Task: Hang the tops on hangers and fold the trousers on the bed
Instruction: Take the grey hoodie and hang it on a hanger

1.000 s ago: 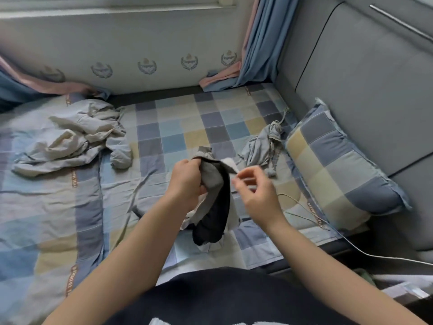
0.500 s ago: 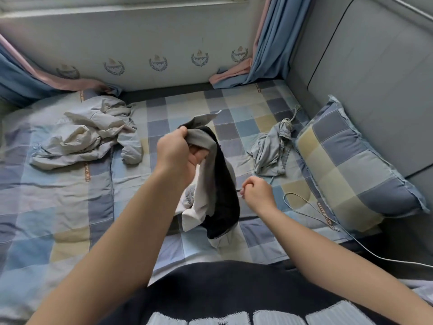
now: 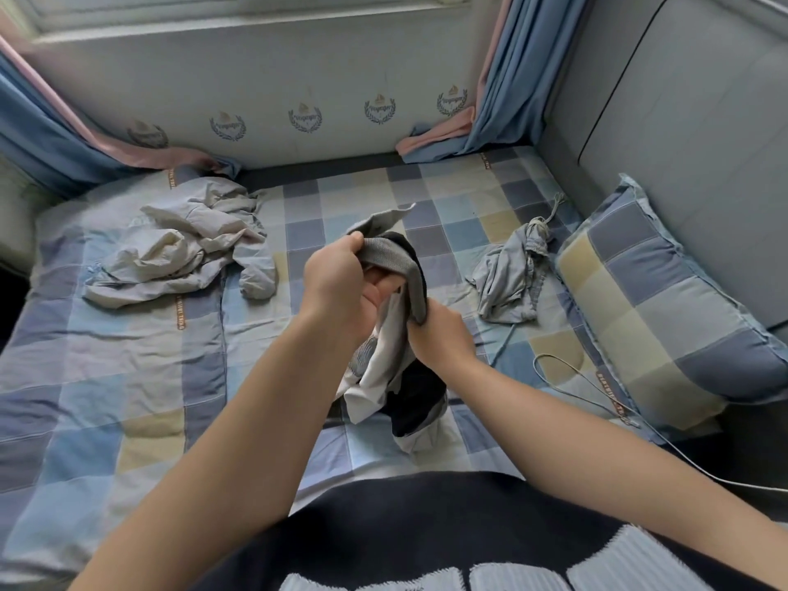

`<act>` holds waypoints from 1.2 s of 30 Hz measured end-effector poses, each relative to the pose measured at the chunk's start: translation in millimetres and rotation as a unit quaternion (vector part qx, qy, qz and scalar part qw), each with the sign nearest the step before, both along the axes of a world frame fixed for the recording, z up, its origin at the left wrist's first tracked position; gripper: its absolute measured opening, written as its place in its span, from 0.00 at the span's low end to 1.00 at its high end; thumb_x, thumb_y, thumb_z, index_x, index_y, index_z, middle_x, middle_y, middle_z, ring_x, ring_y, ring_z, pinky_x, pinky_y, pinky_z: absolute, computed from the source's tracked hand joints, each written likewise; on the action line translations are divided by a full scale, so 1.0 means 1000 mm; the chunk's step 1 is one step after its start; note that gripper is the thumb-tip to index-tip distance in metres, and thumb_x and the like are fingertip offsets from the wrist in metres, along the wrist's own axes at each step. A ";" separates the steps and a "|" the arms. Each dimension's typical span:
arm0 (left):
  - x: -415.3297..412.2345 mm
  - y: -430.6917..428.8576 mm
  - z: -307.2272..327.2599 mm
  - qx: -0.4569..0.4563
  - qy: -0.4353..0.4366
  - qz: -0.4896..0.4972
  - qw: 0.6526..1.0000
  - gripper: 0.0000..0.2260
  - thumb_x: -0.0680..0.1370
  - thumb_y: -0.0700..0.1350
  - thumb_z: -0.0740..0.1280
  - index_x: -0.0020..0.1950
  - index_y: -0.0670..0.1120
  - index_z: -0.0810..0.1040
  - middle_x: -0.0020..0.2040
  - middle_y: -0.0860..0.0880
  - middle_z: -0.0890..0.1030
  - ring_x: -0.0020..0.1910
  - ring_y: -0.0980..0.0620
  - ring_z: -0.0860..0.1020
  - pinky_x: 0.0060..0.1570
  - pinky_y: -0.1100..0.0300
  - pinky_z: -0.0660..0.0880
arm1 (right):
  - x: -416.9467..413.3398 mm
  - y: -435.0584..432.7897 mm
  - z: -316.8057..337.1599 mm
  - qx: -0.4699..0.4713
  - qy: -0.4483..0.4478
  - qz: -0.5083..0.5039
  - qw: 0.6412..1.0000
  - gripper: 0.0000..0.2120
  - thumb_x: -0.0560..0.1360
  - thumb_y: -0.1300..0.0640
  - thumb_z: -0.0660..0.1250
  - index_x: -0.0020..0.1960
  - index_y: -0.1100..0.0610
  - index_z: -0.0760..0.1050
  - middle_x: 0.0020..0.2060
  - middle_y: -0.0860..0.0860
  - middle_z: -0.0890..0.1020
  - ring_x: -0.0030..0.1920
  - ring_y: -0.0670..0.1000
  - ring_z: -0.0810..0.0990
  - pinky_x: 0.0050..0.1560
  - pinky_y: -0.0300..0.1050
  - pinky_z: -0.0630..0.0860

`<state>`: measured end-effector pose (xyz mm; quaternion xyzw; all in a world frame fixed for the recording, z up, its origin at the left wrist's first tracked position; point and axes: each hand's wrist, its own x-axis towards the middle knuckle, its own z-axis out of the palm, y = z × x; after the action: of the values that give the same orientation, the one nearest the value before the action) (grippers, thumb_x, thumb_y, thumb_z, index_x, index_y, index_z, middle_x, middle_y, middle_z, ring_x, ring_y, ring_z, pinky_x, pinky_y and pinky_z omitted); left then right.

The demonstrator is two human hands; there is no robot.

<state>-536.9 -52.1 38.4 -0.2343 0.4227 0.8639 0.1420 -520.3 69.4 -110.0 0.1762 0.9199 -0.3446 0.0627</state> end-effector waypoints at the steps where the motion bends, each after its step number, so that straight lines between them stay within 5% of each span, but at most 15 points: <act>1: -0.001 -0.003 0.000 -0.002 0.004 0.003 1.000 0.09 0.85 0.39 0.57 0.54 0.37 0.75 0.49 0.38 0.83 0.48 0.41 0.84 0.43 0.46 0.83 | 0.002 0.006 -0.004 0.016 -0.017 0.005 1.000 0.11 0.77 0.49 0.58 0.49 0.53 0.75 0.39 0.53 0.77 0.40 0.60 0.75 0.39 0.50 0.72; 7: -0.012 -0.018 -0.013 -0.035 0.008 0.031 0.999 0.08 0.85 0.41 0.59 0.55 0.38 0.75 0.45 0.41 0.84 0.41 0.44 0.85 0.40 0.47 0.84 | 0.013 0.035 -0.001 -0.075 0.003 0.061 0.995 0.16 0.82 0.56 0.60 0.35 0.55 0.68 0.32 0.53 0.75 0.36 0.56 0.73 0.37 0.51 0.68; 11: -0.026 -0.030 -0.031 -0.156 0.059 0.003 0.986 0.07 0.86 0.42 0.59 0.55 0.42 0.75 0.47 0.43 0.82 0.44 0.46 0.82 0.45 0.52 0.80 | 0.011 0.042 0.048 -0.222 0.058 0.114 0.967 0.14 0.79 0.58 0.58 0.39 0.64 0.74 0.32 0.59 0.76 0.35 0.52 0.73 0.37 0.54 0.70; 17: 0.013 -0.022 -0.060 -0.324 0.171 -0.113 0.924 0.04 0.79 0.36 0.68 0.49 0.45 0.79 0.45 0.44 0.85 0.39 0.54 0.83 0.38 0.60 0.78 | -0.012 0.031 0.126 -0.469 0.090 -0.037 0.878 0.14 0.83 0.65 0.56 0.41 0.61 0.75 0.28 0.52 0.81 0.33 0.52 0.82 0.41 0.50 0.83; 22: 0.036 0.012 -0.085 -0.405 0.216 -0.229 0.858 0.20 0.73 0.50 0.76 0.62 0.49 0.75 0.56 0.53 0.82 0.55 0.55 0.81 0.53 0.57 0.78 | -0.016 0.020 0.174 -0.594 0.103 -0.057 0.796 0.10 0.83 0.61 0.57 0.48 0.65 0.73 0.34 0.58 0.80 0.36 0.56 0.85 0.39 0.50 0.84; 25: 0.025 0.021 -0.086 -0.488 0.223 -0.216 0.816 0.08 0.80 0.49 0.68 0.56 0.47 0.80 0.49 0.51 0.84 0.51 0.47 0.81 0.51 0.51 0.77 | -0.022 0.016 0.192 -0.625 0.130 -0.055 0.768 0.12 0.84 0.61 0.56 0.47 0.66 0.74 0.33 0.59 0.83 0.38 0.57 0.85 0.43 0.51 0.84; 28: 0.018 0.016 -0.085 -0.460 0.254 -0.177 0.832 0.09 0.83 0.46 0.63 0.44 0.51 0.78 0.37 0.57 0.79 0.40 0.51 0.77 0.40 0.55 0.72 | -0.024 0.025 0.190 -0.598 0.142 -0.053 0.787 0.11 0.85 0.60 0.56 0.52 0.62 0.76 0.47 0.59 0.85 0.50 0.57 0.85 0.54 0.53 0.82; 33: 0.017 0.005 -0.069 -0.294 0.232 -0.085 0.923 0.12 0.84 0.43 0.61 0.42 0.50 0.78 0.37 0.58 0.81 0.38 0.61 0.78 0.42 0.66 0.74 | 0.005 0.054 0.124 -0.406 0.044 0.015 0.913 0.10 0.81 0.60 0.65 0.62 0.58 0.75 0.61 0.60 0.81 0.59 0.56 0.81 0.61 0.56 0.78; 36: 0.020 0.007 -0.062 -0.200 0.144 -0.077 0.966 0.10 0.85 0.45 0.62 0.45 0.46 0.77 0.41 0.48 0.81 0.44 0.51 0.79 0.47 0.56 0.77 | 0.037 0.059 0.063 -0.338 -0.044 0.064 0.938 0.20 0.78 0.62 0.70 0.68 0.58 0.71 0.64 0.56 0.78 0.57 0.51 0.79 0.52 0.38 0.79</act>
<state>-516.6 -45.1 -24.0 -0.0976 0.6198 0.7727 0.0960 -483.3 128.1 -46.6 0.1004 0.7551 -0.6220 0.1813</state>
